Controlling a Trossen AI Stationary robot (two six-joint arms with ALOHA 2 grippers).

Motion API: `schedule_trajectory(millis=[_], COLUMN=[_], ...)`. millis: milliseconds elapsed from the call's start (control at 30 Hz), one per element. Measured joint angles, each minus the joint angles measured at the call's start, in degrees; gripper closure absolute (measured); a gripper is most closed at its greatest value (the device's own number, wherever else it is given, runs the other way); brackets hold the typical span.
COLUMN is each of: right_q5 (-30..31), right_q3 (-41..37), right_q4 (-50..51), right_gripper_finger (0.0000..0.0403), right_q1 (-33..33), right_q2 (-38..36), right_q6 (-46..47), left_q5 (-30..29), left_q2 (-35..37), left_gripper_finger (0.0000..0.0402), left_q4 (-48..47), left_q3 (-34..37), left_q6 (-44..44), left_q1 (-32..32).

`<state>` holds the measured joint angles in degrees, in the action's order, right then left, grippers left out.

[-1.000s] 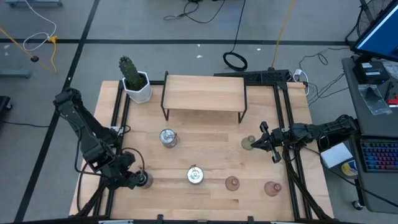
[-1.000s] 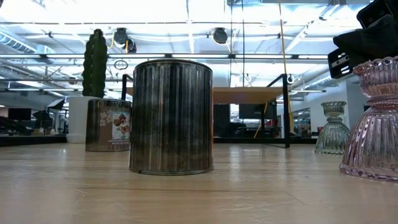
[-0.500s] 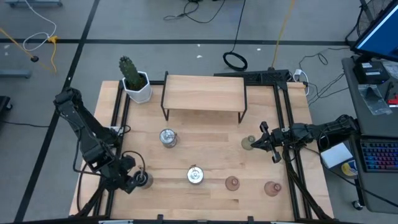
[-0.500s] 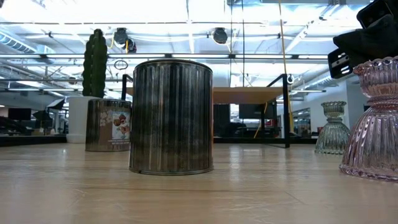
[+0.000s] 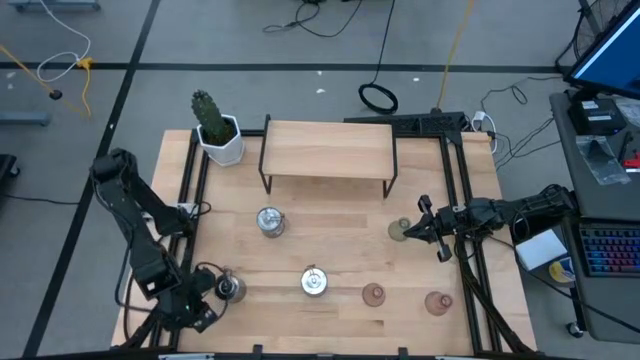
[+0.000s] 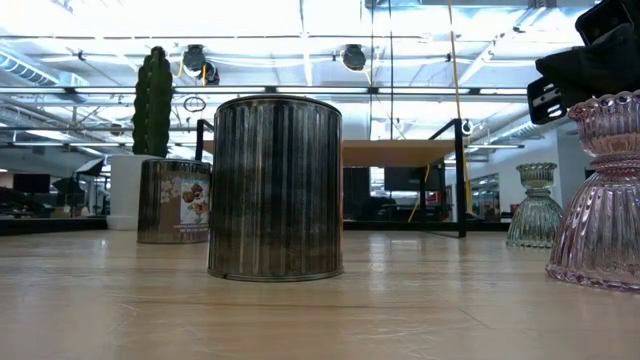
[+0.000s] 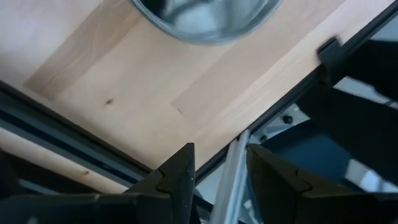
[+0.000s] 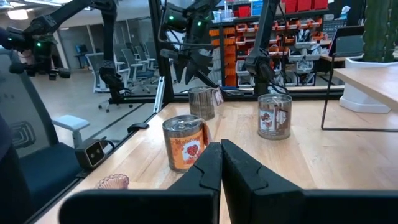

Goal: Pick & Place candle stick holders
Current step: Put the bottom left silver scented candle on the shelf

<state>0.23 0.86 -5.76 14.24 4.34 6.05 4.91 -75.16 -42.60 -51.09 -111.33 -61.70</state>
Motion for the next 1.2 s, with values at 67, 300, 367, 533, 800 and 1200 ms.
schedule_trajectory(millis=[67,300,367,533,800,1200], right_q5=[0.00,0.00,0.00,0.00,0.00,0.00], right_q3=[0.01,0.01,0.02,0.01,0.01,0.02], right_q4=[0.01,0.00,0.00,0.00,0.00,0.00], right_gripper_finger=[0.0403,0.0403,0.0403,0.0403,0.0403,0.0403], right_q1=[0.00,-0.01,0.00,0.00,-0.02,0.00], right_q2=[0.00,0.00,0.00,0.00,0.00,0.00], right_q6=[-0.73,-0.90,-0.90,-0.87,-0.79,-0.79], left_q5=[-0.02,0.04,0.03,-0.29,-0.48,-0.48], left_q2=[-1.50,-4.72,-4.72,-4.72,-4.72,-4.72], left_gripper_finger=[0.0257,0.0257,0.0256,0.0256,0.0213,0.0040], left_q4=[0.67,2.28,2.22,1.73,-1.34,-3.27], left_q3=[0.00,0.02,0.02,0.02,0.02,0.02], left_q6=[0.27,0.31,0.00,-1.59,-6.58,-9.11], left_q1=[-0.74,-1.47,-1.43,-1.36,-1.36,-1.36])
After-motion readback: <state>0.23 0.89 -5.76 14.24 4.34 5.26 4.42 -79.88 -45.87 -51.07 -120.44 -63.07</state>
